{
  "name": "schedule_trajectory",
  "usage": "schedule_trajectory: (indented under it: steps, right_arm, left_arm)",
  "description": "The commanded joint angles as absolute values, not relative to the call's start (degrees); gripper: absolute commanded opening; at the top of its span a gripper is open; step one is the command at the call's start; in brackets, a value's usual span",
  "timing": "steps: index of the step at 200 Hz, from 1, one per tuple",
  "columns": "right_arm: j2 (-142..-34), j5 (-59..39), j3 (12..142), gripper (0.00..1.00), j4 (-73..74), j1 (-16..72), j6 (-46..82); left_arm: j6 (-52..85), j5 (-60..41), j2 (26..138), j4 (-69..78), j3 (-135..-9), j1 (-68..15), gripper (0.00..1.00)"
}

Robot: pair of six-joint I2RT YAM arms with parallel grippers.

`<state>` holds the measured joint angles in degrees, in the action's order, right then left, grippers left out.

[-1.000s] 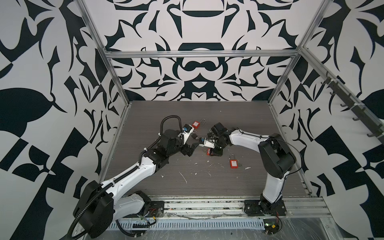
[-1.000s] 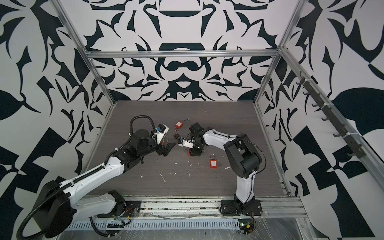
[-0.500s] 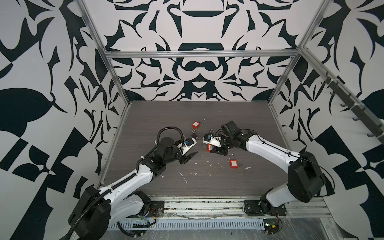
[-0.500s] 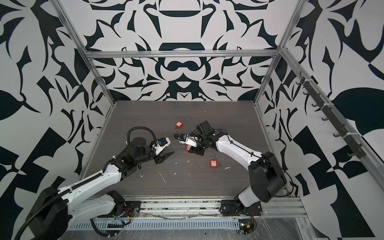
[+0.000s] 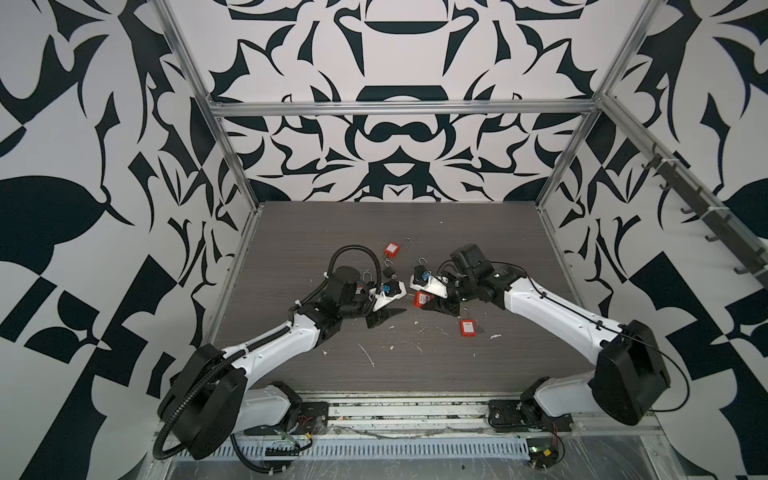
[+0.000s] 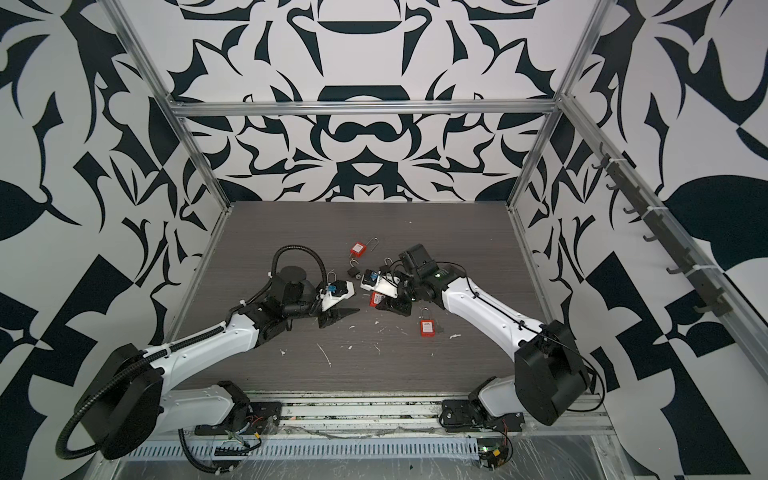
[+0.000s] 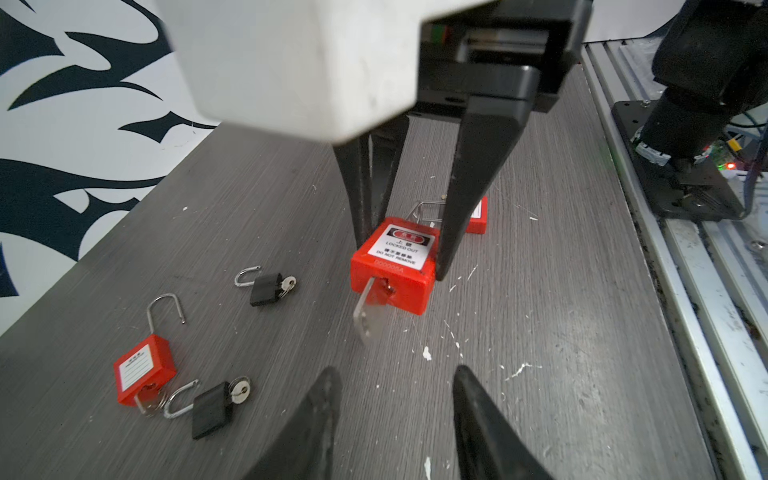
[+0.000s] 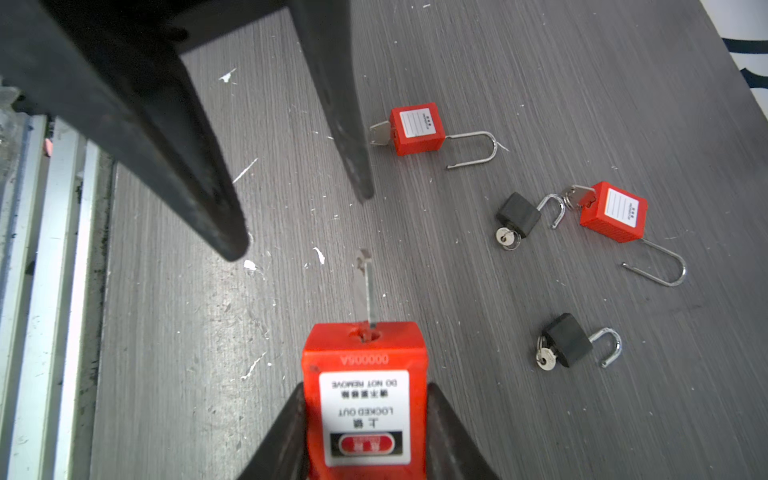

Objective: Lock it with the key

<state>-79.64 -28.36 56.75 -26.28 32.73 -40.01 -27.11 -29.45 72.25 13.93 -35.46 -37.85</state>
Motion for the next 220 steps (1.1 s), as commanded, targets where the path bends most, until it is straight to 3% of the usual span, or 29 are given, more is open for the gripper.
schedule_trajectory:
  steps: [1, 104, 220]
  right_arm:
    - [-77.6, -30.6, 56.4, 0.32, -25.7, 33.0, -38.9]
    - [-76.0, -29.7, 56.4, 0.29, -27.3, 34.3, -38.3]
    - [-77.9, -29.5, 56.0, 0.28, -27.3, 34.8, -39.6]
  left_arm:
    - [-26.4, -33.1, 72.6, 15.5, -37.1, -38.1, 0.43]
    - [-26.9, -33.4, 75.2, 15.4, -38.1, -39.7, 0.35]
    - [-24.6, -30.8, 73.5, 16.4, -33.6, -39.7, 0.36]
